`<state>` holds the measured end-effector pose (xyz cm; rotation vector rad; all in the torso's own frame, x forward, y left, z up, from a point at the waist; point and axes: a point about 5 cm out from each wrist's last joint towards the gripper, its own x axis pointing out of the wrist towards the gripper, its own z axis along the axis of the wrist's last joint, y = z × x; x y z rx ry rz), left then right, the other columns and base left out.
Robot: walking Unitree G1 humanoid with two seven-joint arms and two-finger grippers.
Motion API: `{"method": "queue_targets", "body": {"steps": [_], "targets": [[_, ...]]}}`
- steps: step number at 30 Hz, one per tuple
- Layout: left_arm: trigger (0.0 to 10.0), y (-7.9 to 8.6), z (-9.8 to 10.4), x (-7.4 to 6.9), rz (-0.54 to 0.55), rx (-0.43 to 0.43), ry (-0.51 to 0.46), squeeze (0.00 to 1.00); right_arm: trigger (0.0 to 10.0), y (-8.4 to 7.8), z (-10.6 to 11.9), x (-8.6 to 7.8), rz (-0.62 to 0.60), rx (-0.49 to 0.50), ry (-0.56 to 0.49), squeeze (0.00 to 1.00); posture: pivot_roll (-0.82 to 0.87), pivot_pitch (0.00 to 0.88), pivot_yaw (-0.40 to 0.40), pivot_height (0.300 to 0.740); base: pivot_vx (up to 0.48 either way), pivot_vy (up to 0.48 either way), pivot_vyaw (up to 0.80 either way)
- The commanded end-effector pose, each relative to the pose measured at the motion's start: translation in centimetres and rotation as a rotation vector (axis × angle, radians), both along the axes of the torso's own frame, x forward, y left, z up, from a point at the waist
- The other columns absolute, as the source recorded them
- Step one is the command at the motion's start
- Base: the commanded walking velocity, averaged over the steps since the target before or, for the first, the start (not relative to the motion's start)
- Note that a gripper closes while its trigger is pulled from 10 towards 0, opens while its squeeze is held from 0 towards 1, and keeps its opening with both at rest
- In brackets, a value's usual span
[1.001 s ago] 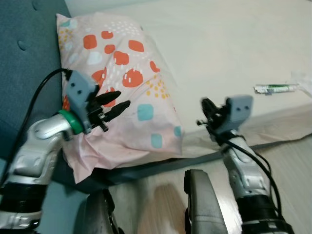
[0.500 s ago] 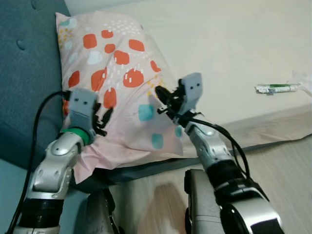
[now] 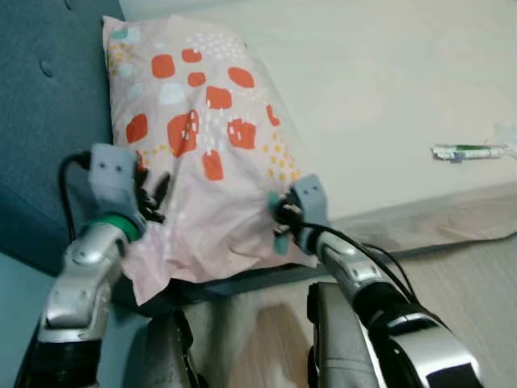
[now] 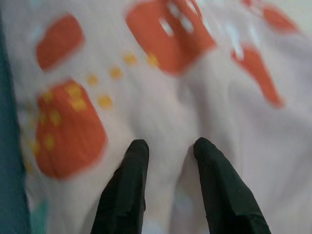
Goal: Clean up the room
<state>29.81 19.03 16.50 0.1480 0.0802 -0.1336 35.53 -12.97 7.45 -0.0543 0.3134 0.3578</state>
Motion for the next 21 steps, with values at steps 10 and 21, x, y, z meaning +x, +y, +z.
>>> {"method": "queue_targets", "body": {"steps": [10, 21], "targets": [[10.0, 5.4, -4.8, -1.6, 0.178, 0.459, 0.165, 0.0, 10.0, -5.8, -3.5, -4.0, -0.085, 0.073, 0.051, 0.0, -0.07, 0.153, 0.073, 0.531, 0.0, 0.0, 0.0], [10.0, 8.0, 1.0, -0.6, 0.228, 0.358, -0.076, 0.0, 10.0, -1.9, -0.4, -8.1, 0.373, 0.299, -0.063, 0.0, -0.07, 0.126, 0.063, 0.531, 0.0, 0.0, 0.0]]}}
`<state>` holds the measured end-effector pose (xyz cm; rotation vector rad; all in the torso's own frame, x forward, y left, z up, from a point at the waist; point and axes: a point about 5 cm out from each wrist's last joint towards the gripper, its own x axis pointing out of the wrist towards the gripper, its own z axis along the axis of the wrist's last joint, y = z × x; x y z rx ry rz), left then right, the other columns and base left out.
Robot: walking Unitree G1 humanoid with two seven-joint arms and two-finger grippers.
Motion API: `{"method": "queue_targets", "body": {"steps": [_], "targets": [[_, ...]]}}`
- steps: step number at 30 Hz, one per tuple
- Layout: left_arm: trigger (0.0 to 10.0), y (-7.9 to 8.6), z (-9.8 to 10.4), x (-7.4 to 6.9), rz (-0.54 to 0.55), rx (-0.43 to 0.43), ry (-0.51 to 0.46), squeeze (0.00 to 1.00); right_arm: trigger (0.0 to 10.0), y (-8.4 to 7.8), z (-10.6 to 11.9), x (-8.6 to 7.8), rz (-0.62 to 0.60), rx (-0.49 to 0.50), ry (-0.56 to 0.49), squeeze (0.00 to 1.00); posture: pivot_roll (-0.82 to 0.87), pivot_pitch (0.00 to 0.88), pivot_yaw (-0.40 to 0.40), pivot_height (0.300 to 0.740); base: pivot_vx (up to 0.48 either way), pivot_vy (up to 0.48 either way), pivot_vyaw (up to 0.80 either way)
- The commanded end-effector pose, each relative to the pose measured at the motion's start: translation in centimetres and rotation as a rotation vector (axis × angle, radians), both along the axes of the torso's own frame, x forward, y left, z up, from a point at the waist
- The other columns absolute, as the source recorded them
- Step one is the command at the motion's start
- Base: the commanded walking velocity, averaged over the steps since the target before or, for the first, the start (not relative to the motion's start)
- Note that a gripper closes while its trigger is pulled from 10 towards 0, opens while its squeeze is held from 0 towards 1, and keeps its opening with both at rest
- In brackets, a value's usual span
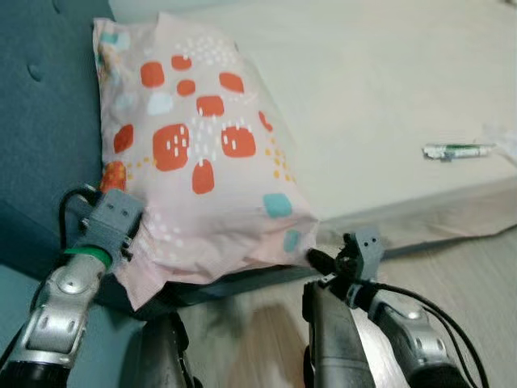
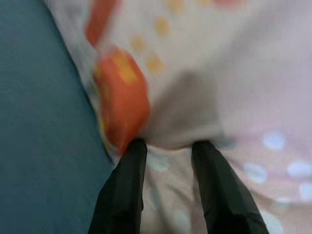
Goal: Clean up the room
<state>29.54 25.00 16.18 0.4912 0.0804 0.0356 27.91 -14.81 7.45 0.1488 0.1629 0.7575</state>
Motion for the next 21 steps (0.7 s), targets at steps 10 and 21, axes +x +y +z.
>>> {"method": "queue_targets", "body": {"steps": [10, 21], "targets": [[10.0, -4.8, 7.8, -1.7, -0.512, -0.502, -0.15, 0.0, 10.0, -0.3, 8.2, 1.4, -0.075, 0.244, -0.245, 0.0, -0.08, 0.086, 0.059, 0.531, 0.0, 0.0, 0.0], [10.0, -7.9, 10.2, -0.9, -0.538, -0.459, -0.302, 0.0, 10.0, -0.9, 10.9, 1.5, -0.17, 0.28, -0.333, 0.0, -0.08, 0.057, 0.053, 0.531, 0.0, 0.0, 0.0]]}}
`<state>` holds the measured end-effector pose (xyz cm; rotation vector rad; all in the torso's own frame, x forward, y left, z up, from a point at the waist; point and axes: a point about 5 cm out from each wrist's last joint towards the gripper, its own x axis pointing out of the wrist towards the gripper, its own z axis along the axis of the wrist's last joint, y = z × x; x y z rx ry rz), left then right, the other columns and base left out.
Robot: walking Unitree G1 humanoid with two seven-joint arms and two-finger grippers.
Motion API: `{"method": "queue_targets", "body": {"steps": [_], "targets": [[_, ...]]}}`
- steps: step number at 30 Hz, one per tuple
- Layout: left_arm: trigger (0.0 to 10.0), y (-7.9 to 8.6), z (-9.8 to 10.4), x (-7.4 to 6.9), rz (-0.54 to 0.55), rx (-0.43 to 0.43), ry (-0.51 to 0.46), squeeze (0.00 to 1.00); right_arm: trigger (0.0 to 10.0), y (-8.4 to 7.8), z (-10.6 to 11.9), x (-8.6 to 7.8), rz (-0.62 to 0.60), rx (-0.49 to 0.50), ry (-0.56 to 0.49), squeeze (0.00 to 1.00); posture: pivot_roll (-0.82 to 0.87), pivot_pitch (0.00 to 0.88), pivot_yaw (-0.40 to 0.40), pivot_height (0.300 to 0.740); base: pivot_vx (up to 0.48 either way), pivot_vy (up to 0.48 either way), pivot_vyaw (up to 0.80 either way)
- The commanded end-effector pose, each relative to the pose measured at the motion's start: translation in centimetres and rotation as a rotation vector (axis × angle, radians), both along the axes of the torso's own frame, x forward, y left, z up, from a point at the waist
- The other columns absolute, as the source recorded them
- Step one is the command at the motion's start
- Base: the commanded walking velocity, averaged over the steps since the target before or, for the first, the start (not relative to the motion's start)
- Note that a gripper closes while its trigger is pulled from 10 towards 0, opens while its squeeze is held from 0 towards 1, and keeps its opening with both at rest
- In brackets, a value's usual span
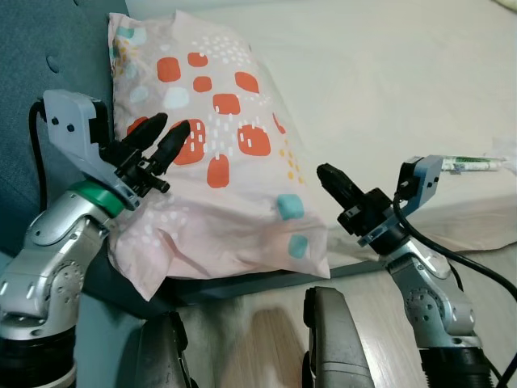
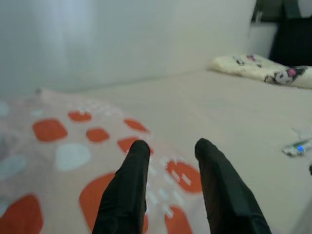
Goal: Clean up the room
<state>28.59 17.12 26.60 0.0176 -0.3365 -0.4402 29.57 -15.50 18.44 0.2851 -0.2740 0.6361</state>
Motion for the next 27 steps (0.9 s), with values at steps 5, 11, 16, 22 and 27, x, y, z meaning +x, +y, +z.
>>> {"method": "queue_targets", "body": {"steps": [5, 11, 16, 22, 27], "targets": [[10.0, -1.2, -1.3, 1.1, 0.099, -0.034, 0.042, 0.0, 10.0, -0.6, 0.3, 0.2, -0.074, 0.016, -0.001, 0.0, -0.09, 0.043, 0.054, 0.531, 0.0, 0.0, 0.0], [10.0, -1.9, -3.9, 2.4, 0.248, -0.066, 0.145, 0.0, 10.0, -1.5, 0.8, 1.6, -0.288, 0.031, -0.036, 0.0, -0.1, 0.027, 0.054, 0.546, 0.0, 0.0, 0.0], [10.0, -1.6, -4.4, 3.0, 0.288, -0.076, 0.18, 0.0, 10.0, -1.3, 0.2, 1.7, -0.315, 0.035, -0.008, 0.0, -0.1, 0.024, 0.057, 0.57, 0.0, 0.0, 0.0], [10.0, -2.0, -4.6, 3.2, 0.297, -0.069, 0.179, 0.0, 10.0, -1.3, 0.0, 1.8, -0.321, 0.034, 0.002, 0.0, -0.1, 0.025, 0.06, 0.589, 0.0, 0.0, 0.0], [10.0, -2.7, -5.1, 3.3, 0.288, -0.071, 0.187, 0.0, 10.0, -1.2, -0.4, 1.9, -0.34, 0.033, 0.004, 0.0, -0.1, 0.029, 0.063, 0.608, 0.0, 0.0, 0.0]]}}
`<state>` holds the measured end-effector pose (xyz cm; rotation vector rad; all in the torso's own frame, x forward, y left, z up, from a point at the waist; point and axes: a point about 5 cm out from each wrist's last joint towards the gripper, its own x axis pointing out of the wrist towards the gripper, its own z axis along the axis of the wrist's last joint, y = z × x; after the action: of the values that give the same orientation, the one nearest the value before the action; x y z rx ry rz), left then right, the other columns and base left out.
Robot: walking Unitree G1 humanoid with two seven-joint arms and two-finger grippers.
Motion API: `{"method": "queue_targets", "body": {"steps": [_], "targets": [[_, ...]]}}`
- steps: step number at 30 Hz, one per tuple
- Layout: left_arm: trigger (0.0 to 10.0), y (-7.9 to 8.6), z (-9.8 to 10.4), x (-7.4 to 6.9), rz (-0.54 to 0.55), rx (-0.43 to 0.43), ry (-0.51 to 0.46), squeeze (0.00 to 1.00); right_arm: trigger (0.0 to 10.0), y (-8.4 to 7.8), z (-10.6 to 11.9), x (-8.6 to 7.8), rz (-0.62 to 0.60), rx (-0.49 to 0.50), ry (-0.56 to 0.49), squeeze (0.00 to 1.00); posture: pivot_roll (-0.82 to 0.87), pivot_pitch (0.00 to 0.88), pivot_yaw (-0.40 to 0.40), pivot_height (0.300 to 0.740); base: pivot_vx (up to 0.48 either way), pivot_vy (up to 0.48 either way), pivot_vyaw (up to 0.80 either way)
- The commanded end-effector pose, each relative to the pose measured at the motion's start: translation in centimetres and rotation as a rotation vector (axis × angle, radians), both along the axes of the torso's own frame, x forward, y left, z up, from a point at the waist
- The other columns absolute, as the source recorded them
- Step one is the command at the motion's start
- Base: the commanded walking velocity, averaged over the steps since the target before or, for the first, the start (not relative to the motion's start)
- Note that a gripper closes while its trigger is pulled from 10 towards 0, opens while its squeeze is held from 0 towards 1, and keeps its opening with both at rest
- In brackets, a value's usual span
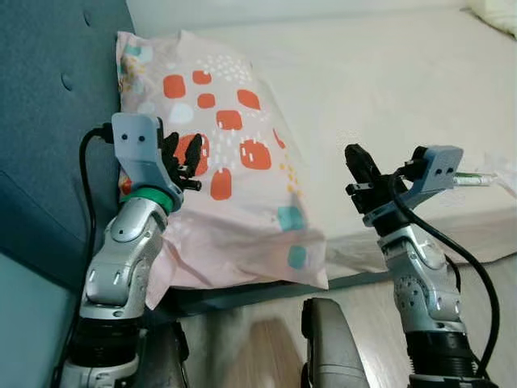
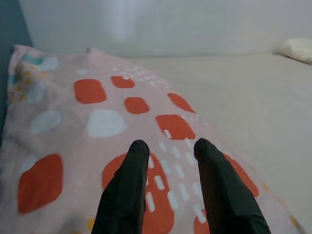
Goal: Clean up the room
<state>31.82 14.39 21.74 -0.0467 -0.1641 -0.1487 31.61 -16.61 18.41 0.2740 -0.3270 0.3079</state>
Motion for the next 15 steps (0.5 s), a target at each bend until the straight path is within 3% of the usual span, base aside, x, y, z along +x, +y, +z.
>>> {"method": "queue_targets", "body": {"steps": [1, 15], "targets": [[10.0, -0.02, -0.27, 0.06, 0.007, 0.002, 0.003, 0.0, 10.0, -0.09, -0.42, -0.08, -0.017, -0.01, 0.007, 0.0, -0.1, 0.029, 0.063, 0.612, 0.0, 0.0, 0.0], [10.0, -0.93, -0.41, 0.25, -0.014, 0.003, -0.003, 0.0, 10.0, -0.21, -0.73, 0.04, -0.025, -0.019, 0.017, 0.0, -0.1, 0.025, 0.064, 0.646, 0.0, 0.0, 0.0]]}}
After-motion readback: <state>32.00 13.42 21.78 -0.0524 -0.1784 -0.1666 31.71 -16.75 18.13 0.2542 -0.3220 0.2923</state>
